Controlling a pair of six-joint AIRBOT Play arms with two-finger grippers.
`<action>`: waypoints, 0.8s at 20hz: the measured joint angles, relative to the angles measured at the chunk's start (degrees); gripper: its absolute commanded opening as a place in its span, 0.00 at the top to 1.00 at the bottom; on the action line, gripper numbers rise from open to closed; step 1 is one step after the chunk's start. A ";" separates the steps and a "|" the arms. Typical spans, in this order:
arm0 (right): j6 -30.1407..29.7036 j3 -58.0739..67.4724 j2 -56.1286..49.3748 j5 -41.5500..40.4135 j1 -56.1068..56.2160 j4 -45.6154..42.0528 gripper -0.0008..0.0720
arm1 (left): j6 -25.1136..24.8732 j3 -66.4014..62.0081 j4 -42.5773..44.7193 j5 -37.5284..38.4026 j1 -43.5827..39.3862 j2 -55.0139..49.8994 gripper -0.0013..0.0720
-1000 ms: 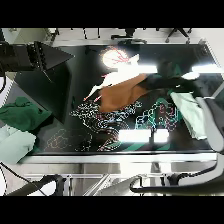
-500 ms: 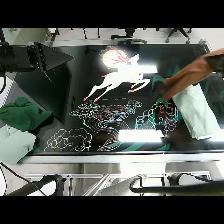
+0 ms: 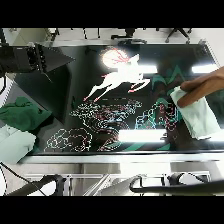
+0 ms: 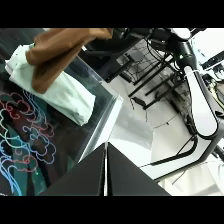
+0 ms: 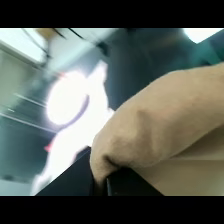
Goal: Fold the shirts.
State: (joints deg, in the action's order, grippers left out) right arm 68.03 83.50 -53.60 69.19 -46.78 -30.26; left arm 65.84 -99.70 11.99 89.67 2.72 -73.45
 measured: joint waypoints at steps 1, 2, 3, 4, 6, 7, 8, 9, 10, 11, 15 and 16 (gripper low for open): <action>0.87 -0.02 0.09 0.81 -0.20 -2.49 0.96 | 0.00 0.00 0.00 0.11 0.00 0.00 0.96; 1.31 -0.02 0.20 1.51 -0.31 -4.59 0.96 | 0.00 0.00 0.00 0.15 0.00 0.00 0.96; 2.05 -0.02 0.33 2.36 -0.39 -6.56 0.96 | 0.00 0.00 0.00 0.17 0.00 0.00 0.96; 3.04 -0.02 0.48 3.37 -0.46 -8.79 0.96 | 0.00 0.00 0.00 0.20 0.00 0.00 0.96; 5.18 -0.02 0.90 5.07 -0.55 -13.22 0.96 | 0.00 0.00 0.00 0.28 0.00 0.00 0.96; 6.01 -0.02 1.07 5.51 -0.57 -14.58 0.96 | 0.00 0.00 0.00 0.37 0.00 0.00 0.96; 6.56 -0.02 1.16 5.55 -0.57 -14.95 0.96 | 0.00 0.00 0.00 0.37 0.00 0.00 0.96; 6.99 -0.02 1.14 5.29 -0.57 -14.19 0.96 | 0.00 0.00 0.00 0.35 0.00 0.00 0.96; 6.88 -0.02 0.79 3.98 -0.55 -11.58 0.96 | 0.00 0.00 0.00 0.35 0.00 0.00 0.96; 5.81 -0.02 0.22 2.27 -0.39 -7.89 0.96 | 0.00 0.00 0.00 0.35 0.00 0.00 0.96; -5.03 0.26 -4.72 -10.10 3.13 16.94 0.96 | -0.37 0.00 0.00 -0.44 0.00 0.00 0.96; -9.51 0.94 -6.56 -13.51 4.46 23.89 0.96 | -0.59 0.00 0.00 -0.63 0.00 0.00 0.96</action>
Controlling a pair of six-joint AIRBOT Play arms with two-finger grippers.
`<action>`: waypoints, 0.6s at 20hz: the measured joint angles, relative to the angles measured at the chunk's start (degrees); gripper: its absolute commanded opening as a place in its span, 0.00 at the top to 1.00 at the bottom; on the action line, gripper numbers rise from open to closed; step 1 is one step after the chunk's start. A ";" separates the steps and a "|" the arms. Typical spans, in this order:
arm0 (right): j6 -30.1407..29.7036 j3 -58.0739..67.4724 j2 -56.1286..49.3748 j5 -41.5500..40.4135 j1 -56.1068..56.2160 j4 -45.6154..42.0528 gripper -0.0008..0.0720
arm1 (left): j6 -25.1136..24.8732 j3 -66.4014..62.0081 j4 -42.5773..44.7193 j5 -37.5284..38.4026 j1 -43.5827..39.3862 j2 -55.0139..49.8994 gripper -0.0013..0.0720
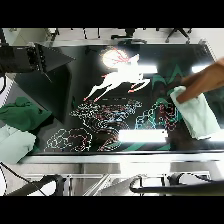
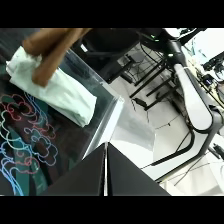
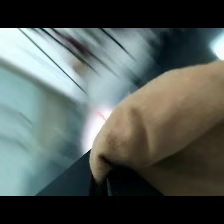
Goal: Fold the shirts.
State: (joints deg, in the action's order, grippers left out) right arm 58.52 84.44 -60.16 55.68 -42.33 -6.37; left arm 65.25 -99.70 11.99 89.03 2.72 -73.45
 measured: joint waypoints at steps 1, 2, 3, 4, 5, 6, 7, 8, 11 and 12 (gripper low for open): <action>-4.61 1.33 -2.21 -2.86 1.38 6.38 0.96 | -0.28 0.00 0.00 -0.17 0.00 0.00 0.96; -8.24 3.28 -4.70 -4.87 2.58 11.06 0.96 | -0.44 0.00 0.00 -0.35 0.00 0.00 0.96; -10.97 5.62 -7.26 -6.27 3.54 14.29 0.96 | -0.50 0.00 0.00 -0.48 0.00 0.00 0.96; -12.92 7.74 -9.49 -7.02 4.24 16.33 0.96 | -0.68 0.00 0.00 -0.52 0.00 -0.04 0.96; -14.45 9.55 -11.28 -7.19 4.72 17.35 0.96 | -0.87 0.00 0.00 -0.55 0.00 -0.07 0.96; -15.34 10.82 -12.55 -7.23 5.01 17.57 0.96 | -1.01 0.00 0.00 -0.57 0.00 -0.11 0.96; -15.76 11.80 -13.55 -7.21 5.09 16.46 0.96 | -1.31 0.00 0.00 -0.61 0.00 -0.22 0.96; -15.74 12.44 -14.21 -7.23 5.03 14.34 0.96 | -1.33 0.00 0.00 -0.70 -0.09 -0.42 0.96; -11.43 13.42 -15.30 -4.33 4.72 3.82 0.96 | -1.68 0.00 0.00 -0.50 -0.81 -1.51 0.96; -9.42 13.62 -15.47 -2.27 4.70 0.55 0.96 | -1.70 0.00 0.00 -0.48 -1.25 -2.01 0.96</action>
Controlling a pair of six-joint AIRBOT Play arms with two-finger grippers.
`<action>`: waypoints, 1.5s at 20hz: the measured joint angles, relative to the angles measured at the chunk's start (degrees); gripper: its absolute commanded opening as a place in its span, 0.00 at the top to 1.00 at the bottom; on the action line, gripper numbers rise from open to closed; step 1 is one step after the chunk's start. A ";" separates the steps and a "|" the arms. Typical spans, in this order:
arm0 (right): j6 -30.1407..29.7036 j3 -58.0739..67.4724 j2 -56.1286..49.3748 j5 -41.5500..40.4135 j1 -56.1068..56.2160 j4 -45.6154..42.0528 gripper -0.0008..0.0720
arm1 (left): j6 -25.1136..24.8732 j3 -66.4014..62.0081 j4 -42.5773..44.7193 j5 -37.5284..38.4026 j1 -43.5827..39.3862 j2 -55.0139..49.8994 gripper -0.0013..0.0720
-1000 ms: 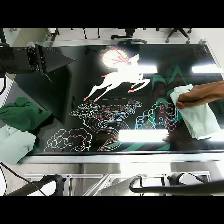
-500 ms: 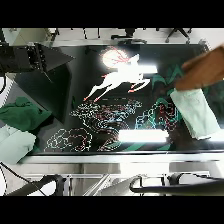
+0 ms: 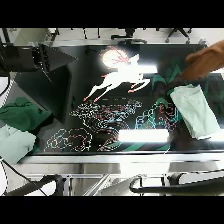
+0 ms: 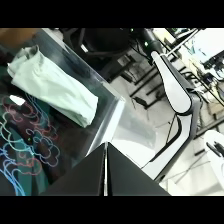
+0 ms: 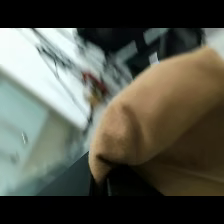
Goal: Fold the shirts.
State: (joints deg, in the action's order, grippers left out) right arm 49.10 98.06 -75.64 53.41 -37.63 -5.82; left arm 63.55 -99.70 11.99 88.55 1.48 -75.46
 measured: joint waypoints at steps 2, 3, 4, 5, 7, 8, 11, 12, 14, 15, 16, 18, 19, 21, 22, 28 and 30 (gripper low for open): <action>3.96 0.20 0.07 3.63 -0.07 -4.66 0.96 | -0.02 0.00 0.02 0.31 -1.25 -1.18 0.96; 6.05 0.26 0.46 5.14 -0.09 -6.86 0.96 | -0.02 0.00 0.02 0.55 -2.05 -1.79 0.96; 8.07 0.33 1.05 6.25 -0.11 -8.72 0.96 | -0.02 0.00 0.02 0.83 -2.86 -2.34 0.96; 10.21 0.35 1.81 7.26 -0.11 -10.69 0.96 | -0.02 0.00 0.04 1.09 -3.76 -2.86 0.96; 15.96 0.37 3.85 9.01 -0.11 -16.59 0.96 | -0.04 0.00 0.02 1.73 -5.79 -3.98 0.96; 18.97 0.37 4.90 9.73 -0.15 -19.93 0.96 | -0.04 0.00 0.02 2.05 -6.80 -4.55 0.96; 28.92 0.39 7.78 13.97 -0.17 -31.47 0.96 | -0.07 0.02 0.02 2.78 -9.25 -5.90 0.96; 32.59 0.39 8.59 16.35 -0.17 -36.35 0.96 | -0.09 0.02 0.02 2.95 -9.81 -6.21 0.96; 38.91 0.42 9.79 21.99 -0.17 -46.97 0.96 | -0.09 0.02 0.02 3.17 -10.64 -6.56 0.96; 41.24 0.26 10.10 24.70 -0.20 -51.84 0.96 | -0.09 0.02 0.02 3.32 -10.82 -6.69 0.96; 43.06 -0.17 10.34 27.30 -0.20 -56.57 0.96 | -0.11 0.02 0.00 3.48 -10.93 -6.78 0.96; 45.51 -1.88 10.67 30.99 -0.20 -63.54 0.96 | -0.15 0.02 0.00 4.02 -11.06 -6.84 0.96; 46.40 -3.26 10.73 32.41 -0.20 -66.45 0.96 | -0.15 0.02 0.00 4.35 -11.10 -6.88 0.96; 47.82 -6.56 10.86 34.25 -0.20 -70.49 0.96 | -0.15 0.02 0.00 4.98 -11.15 -6.91 0.96; 48.46 -8.44 10.88 34.99 -0.20 -72.13 0.96 | -0.15 0.02 -0.02 5.33 -11.15 -6.91 0.96; 50.34 -18.21 10.80 35.89 -0.17 -80.63 0.22 | -0.13 0.02 -0.02 5.79 -11.17 -6.91 0.96; 50.34 -18.67 10.73 34.69 -0.11 -81.05 0.22 | -0.04 0.02 -0.02 5.77 -11.17 -6.91 0.96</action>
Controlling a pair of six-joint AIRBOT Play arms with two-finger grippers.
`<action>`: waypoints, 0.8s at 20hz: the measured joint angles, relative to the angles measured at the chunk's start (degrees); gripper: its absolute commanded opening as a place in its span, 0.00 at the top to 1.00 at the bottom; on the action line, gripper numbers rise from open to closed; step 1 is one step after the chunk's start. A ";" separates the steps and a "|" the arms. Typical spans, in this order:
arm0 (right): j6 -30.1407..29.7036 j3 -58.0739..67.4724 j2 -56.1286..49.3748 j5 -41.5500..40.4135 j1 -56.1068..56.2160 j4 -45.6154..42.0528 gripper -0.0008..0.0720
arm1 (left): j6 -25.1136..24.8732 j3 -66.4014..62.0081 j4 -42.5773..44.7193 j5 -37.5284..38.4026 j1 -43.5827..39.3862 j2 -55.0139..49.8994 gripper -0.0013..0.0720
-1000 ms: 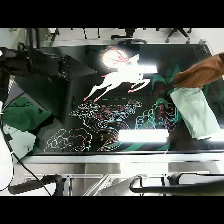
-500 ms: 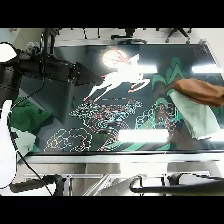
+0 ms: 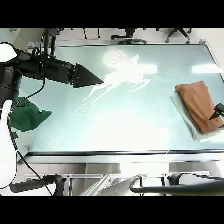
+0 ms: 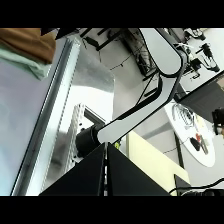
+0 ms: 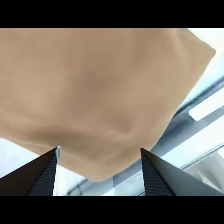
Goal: Fold the shirts.
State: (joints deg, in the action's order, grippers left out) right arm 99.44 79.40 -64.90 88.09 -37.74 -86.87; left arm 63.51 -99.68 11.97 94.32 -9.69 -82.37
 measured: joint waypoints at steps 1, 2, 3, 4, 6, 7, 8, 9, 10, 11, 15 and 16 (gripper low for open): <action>-0.02 0.63 -0.02 -0.24 0.02 -0.13 0.22 | 0.00 0.00 0.00 -0.04 0.00 0.00 0.96; -0.24 1.95 -0.02 -0.52 0.02 -0.17 0.22 | 0.00 0.00 0.00 -0.22 0.00 0.00 0.96; -0.46 3.89 0.02 -0.46 0.02 -0.13 0.22 | 0.00 0.00 0.00 -0.31 0.00 0.00 0.96; -0.68 6.01 0.15 -0.26 0.04 0.39 0.22 | 0.00 0.00 0.00 -0.66 0.00 0.00 0.96; -0.92 10.34 0.81 0.11 0.15 3.78 0.33 | 0.00 -0.24 0.00 -1.38 0.24 -0.04 0.96; -1.20 12.02 1.36 0.11 0.42 6.29 0.81 | 0.00 -0.74 0.00 -1.70 0.70 -0.04 0.96; -1.97 13.14 1.95 0.02 0.92 9.01 0.95 | 0.02 -1.53 0.00 -2.03 1.44 -0.04 0.96; -3.32 14.01 2.62 -0.39 1.97 12.07 0.96 | 0.07 -2.54 0.02 -2.27 2.38 -0.04 0.96; -4.83 14.60 3.21 -0.76 3.58 14.71 0.96 | 0.50 -3.56 0.20 -2.47 3.52 0.11 0.96; -6.14 14.78 3.74 -1.03 5.53 16.55 0.96 | 0.81 -4.28 1.11 -2.58 4.74 0.61 0.96; -9.31 8.74 7.15 -4.00 17.07 20.50 0.96 | 1.62 0.70 9.55 -4.57 7.89 7.17 0.96; -9.75 5.40 8.50 -5.62 20.48 20.96 0.96 | 1.64 4.09 12.63 -5.46 8.26 9.79 0.96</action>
State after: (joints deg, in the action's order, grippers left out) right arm 89.69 84.79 -56.40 82.48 -17.26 -65.91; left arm 65.14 -95.59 24.60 88.86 -1.43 -72.58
